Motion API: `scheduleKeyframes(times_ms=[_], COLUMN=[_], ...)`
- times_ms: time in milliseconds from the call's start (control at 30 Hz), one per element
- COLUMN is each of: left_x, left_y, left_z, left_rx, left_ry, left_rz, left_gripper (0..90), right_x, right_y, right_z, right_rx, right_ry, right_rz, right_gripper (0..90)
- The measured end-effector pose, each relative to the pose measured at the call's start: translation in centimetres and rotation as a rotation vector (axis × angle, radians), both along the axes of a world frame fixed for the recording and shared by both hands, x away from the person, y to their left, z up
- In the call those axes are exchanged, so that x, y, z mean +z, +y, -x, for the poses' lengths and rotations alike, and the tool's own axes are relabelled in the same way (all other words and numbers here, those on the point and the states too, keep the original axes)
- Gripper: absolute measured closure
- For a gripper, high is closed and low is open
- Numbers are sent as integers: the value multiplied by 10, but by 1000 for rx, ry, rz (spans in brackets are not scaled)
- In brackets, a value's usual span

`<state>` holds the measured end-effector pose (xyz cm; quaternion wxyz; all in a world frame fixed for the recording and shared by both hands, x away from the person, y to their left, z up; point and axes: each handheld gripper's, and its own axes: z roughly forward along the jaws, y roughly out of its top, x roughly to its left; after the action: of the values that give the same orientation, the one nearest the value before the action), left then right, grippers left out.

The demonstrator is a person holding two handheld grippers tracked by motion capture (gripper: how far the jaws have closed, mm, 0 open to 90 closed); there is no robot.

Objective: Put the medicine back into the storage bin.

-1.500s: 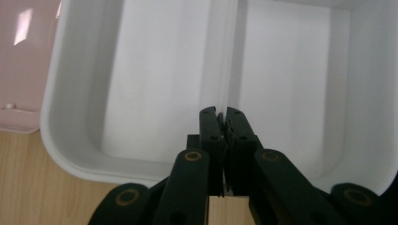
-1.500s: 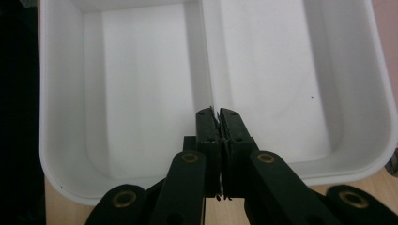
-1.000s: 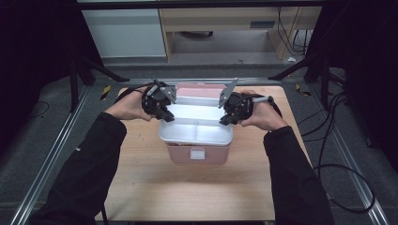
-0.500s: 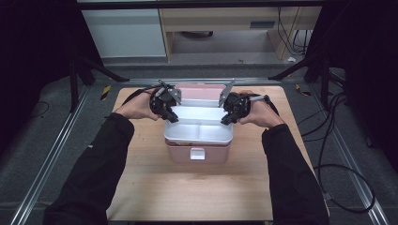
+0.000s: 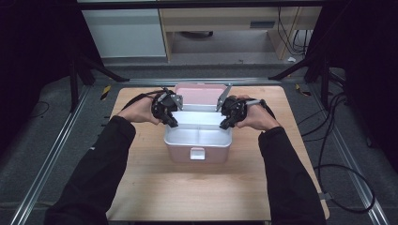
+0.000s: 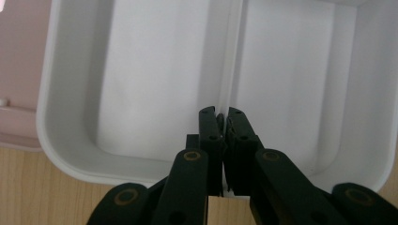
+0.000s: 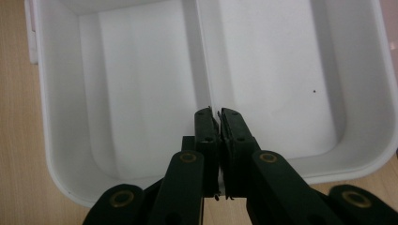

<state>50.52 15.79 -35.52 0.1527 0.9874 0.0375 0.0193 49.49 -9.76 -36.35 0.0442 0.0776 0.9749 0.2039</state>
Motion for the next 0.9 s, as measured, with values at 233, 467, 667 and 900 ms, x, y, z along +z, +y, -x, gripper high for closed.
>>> scheduleKeyframes(times_ms=[233,467,667,900], left_x=[-13,-15,-9,12], left_y=[2,-2,1,11], left_z=[1,2,4,14], left_rx=[7,21,71,162], left_ry=[12,1,-26,-79], left_rz=[10,-20,-2,79], left_gripper=[869,856,761,538], right_x=[-8,-13,-10,12], right_y=[1,1,-2,-15], right_z=[0,2,5,16], right_rx=[-12,-41,-95,-238], right_ry=[14,9,-29,-105], right_rz=[-3,-4,-49,-159], right_gripper=[857,839,745,556])
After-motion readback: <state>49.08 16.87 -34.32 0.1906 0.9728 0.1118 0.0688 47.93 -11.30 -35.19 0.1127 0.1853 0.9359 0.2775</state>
